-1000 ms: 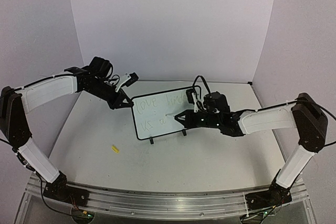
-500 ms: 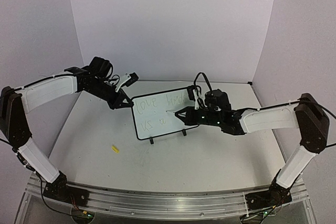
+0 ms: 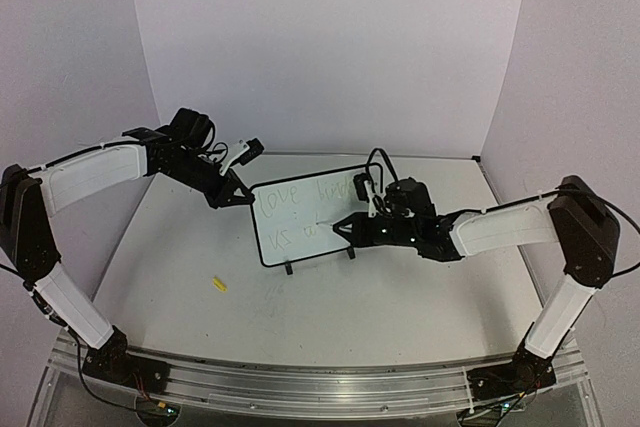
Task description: Write a sentence on the whiteboard
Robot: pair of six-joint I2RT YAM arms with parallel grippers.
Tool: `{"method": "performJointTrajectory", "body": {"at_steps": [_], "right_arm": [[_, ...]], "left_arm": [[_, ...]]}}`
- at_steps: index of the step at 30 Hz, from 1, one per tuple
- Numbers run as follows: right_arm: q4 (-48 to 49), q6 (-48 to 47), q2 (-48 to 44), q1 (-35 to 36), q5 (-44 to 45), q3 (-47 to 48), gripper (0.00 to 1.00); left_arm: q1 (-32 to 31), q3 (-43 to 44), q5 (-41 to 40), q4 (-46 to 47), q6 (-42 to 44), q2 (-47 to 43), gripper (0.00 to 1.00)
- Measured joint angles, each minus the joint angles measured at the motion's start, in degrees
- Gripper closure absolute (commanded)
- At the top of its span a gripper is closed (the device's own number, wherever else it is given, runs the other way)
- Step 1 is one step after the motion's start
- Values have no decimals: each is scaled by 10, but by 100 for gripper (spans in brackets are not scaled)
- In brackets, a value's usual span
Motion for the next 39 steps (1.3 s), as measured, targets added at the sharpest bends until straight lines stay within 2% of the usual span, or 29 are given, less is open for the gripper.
{"method": "performJointTrajectory", "body": {"at_steps": [16,28,39], "right_arm": [[-5,5,18,-1,4,-16,100],[-12,0,-59,-2,19,-17,100],[-18,-13,-52,-2,32,-14,100]], "left_arm": [[0,0,0,0,0,0,100],[0,0,0,0,0,0,100],[0,0,0,0,0,0,100]]}}
